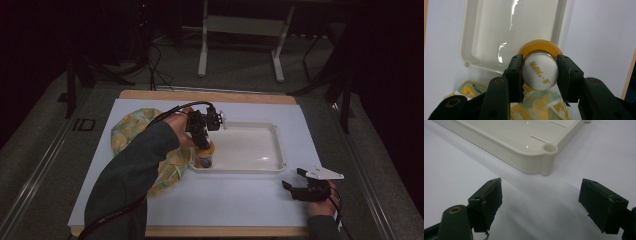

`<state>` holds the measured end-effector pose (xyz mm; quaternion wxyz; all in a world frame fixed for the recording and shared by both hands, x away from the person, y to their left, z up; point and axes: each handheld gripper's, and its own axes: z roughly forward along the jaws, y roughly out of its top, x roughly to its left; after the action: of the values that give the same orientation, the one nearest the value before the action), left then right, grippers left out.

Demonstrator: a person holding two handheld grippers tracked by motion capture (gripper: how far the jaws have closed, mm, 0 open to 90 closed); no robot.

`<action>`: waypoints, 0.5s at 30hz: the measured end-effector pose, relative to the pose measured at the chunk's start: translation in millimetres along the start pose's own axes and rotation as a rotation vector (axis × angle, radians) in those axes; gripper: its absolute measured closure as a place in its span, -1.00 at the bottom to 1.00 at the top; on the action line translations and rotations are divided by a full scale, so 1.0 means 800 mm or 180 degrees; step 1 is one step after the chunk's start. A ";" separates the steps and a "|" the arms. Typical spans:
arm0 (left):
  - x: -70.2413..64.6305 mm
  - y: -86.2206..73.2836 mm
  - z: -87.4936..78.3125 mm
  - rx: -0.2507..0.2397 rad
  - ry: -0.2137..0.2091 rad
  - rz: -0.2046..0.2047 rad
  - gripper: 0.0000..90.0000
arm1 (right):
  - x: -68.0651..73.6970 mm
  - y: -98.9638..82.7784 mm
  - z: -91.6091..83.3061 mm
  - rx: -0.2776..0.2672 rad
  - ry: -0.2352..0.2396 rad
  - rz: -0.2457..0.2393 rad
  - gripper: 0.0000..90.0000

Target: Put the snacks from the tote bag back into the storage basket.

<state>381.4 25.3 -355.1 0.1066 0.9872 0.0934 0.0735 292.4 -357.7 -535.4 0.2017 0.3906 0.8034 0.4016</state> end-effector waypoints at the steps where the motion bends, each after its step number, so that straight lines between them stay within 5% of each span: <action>1: 0.001 -0.001 0.000 -0.0012 -0.0008 -0.0040 0.32 | 0.000 0.000 0.000 0.0001 0.0000 0.0000 -0.59; 6: 0.007 -0.002 0.003 -0.0009 -0.0062 -0.0422 0.25 | 0.000 0.000 0.000 0.0003 0.0000 -0.0003 -0.59; 9: 0.007 -0.002 0.007 0.0113 -0.0092 -0.0559 0.20 | 0.000 0.000 0.001 0.0005 -0.0002 -0.0007 -0.59; 15: 0.010 -0.003 0.006 0.0092 -0.0156 -0.0777 0.26 | 0.000 0.000 0.001 0.0010 -0.0003 -0.0013 -0.59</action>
<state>389.5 28.1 -359.5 0.1028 0.9714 0.2113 0.0345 292.9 -357.2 -535.7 0.2023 0.3894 0.8048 0.3998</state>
